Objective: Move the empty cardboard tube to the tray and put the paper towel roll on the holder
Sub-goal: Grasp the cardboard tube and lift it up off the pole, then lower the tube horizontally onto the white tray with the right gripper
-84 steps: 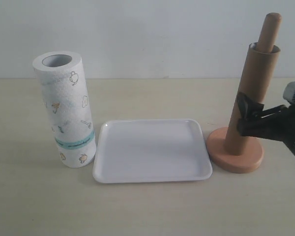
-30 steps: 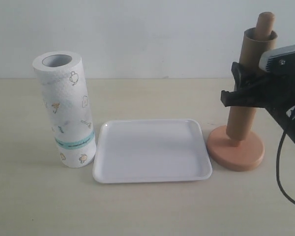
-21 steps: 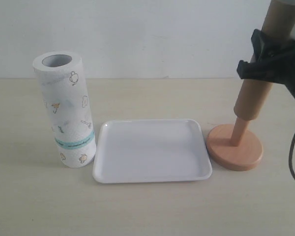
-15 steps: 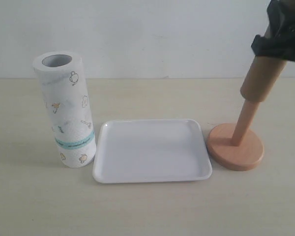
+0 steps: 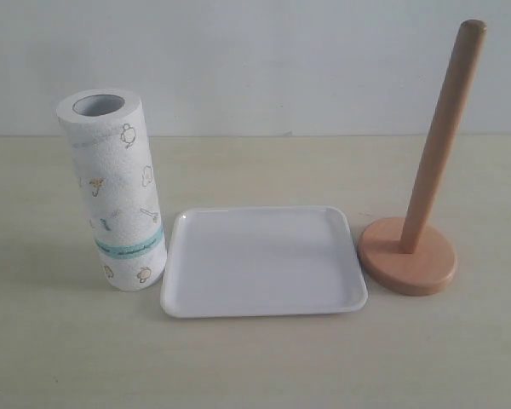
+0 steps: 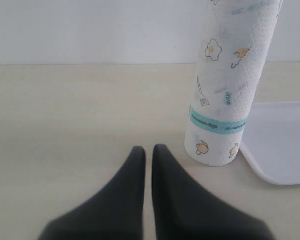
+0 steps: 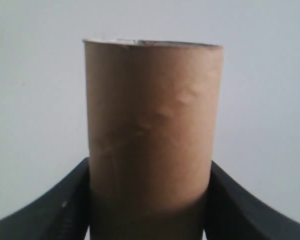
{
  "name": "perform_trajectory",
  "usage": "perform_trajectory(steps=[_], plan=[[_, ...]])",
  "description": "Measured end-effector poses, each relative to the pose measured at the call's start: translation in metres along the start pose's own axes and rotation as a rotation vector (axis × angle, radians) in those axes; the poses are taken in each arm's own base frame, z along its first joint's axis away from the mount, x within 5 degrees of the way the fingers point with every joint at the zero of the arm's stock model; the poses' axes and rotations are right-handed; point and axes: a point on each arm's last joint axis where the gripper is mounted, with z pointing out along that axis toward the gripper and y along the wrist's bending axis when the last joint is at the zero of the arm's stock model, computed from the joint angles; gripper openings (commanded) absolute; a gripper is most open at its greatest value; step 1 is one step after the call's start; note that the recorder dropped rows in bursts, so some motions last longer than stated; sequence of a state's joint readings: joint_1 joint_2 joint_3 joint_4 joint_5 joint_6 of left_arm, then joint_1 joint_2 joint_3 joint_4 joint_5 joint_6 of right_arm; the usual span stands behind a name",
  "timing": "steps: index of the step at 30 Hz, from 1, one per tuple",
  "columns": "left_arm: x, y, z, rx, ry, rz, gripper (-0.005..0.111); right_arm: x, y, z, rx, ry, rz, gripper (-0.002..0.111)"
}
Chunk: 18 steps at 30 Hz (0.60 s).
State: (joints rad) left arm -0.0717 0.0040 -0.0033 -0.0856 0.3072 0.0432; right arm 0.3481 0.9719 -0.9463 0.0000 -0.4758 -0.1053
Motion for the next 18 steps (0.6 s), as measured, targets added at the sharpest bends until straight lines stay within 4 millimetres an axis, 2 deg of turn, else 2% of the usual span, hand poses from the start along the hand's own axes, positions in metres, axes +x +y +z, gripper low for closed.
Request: perform_trajectory(steps=[2,4,7,10,13,18], plan=[[0.0,0.0,0.0,0.0,0.0,0.0,0.004,-0.013,0.006,0.004,-0.073,0.063,0.007,0.0],[0.0,0.0,0.0,0.0,0.0,0.0,0.004,-0.018,0.015,0.006,-0.136,0.133,0.024,0.0],[0.0,0.0,0.0,0.0,0.0,0.0,0.004,-0.007,0.038,0.008,-0.244,0.236,-0.011,0.0],[0.0,0.0,0.0,0.0,0.0,0.0,0.004,0.019,0.074,0.011,-0.372,0.372,-0.049,0.0],[0.0,0.0,0.0,0.0,0.0,0.0,0.004,0.056,0.11,0.01,-0.462,0.562,-0.098,0.0],[0.0,0.0,0.0,0.0,0.0,0.0,0.004,0.114,0.144,0.006,-0.486,0.845,-0.125,0.0]])
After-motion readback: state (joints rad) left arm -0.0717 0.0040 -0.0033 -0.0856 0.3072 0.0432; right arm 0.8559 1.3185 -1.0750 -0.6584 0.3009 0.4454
